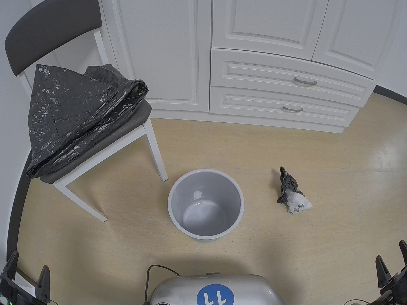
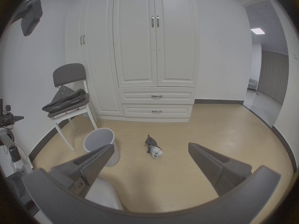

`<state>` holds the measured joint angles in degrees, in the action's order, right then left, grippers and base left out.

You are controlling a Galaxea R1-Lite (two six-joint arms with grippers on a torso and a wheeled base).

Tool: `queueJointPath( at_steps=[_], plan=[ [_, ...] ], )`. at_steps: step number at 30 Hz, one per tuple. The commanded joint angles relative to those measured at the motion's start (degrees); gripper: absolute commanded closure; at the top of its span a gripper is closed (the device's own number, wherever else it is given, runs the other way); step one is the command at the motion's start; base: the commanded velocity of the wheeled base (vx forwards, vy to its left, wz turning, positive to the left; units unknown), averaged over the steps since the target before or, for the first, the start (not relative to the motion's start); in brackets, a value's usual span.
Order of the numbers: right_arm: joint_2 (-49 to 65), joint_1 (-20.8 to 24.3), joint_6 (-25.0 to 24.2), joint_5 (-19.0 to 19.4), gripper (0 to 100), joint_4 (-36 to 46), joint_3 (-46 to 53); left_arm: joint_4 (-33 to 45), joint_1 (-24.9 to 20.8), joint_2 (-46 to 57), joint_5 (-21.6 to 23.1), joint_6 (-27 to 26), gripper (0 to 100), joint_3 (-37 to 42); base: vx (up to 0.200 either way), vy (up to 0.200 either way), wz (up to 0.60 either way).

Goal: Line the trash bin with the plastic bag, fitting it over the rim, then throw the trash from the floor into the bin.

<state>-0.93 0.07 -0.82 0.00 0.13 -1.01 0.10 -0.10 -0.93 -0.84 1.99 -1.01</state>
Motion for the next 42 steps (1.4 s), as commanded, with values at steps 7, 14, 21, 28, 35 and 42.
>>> queueJointPath(
  at_steps=[7,14,21,28,35,42],
  plan=[
    [0.93,-0.07,0.11,-0.09,0,-0.13,0.84,-0.01,0.01,0.75,0.05,0.03,0,0.92,0.000,0.000,0.00],
    [0.93,-0.07,0.03,0.00,0,-0.13,0.84,-0.01,0.01,0.75,0.05,0.12,0,0.92,0.000,0.000,0.00],
    [0.93,-0.07,0.03,0.00,0,-0.13,0.92,-0.19,0.01,0.75,-0.04,0.39,0,0.92,0.000,0.000,0.00],
    [0.93,-0.07,0.11,0.00,0,-0.13,0.92,-0.27,0.01,0.75,-0.04,0.39,0,0.92,0.000,0.000,0.00],
    [0.93,-0.16,6.18,2.11,0,-0.31,0.92,-0.27,0.01,0.93,3.65,-6.82,0,1.01,0.000,0.000,0.00],
    [0.93,-0.16,7.41,3.60,0,-0.22,0.92,-0.27,0.01,0.93,4.09,-6.82,0,1.01,0.000,0.000,0.00]
  ],
)
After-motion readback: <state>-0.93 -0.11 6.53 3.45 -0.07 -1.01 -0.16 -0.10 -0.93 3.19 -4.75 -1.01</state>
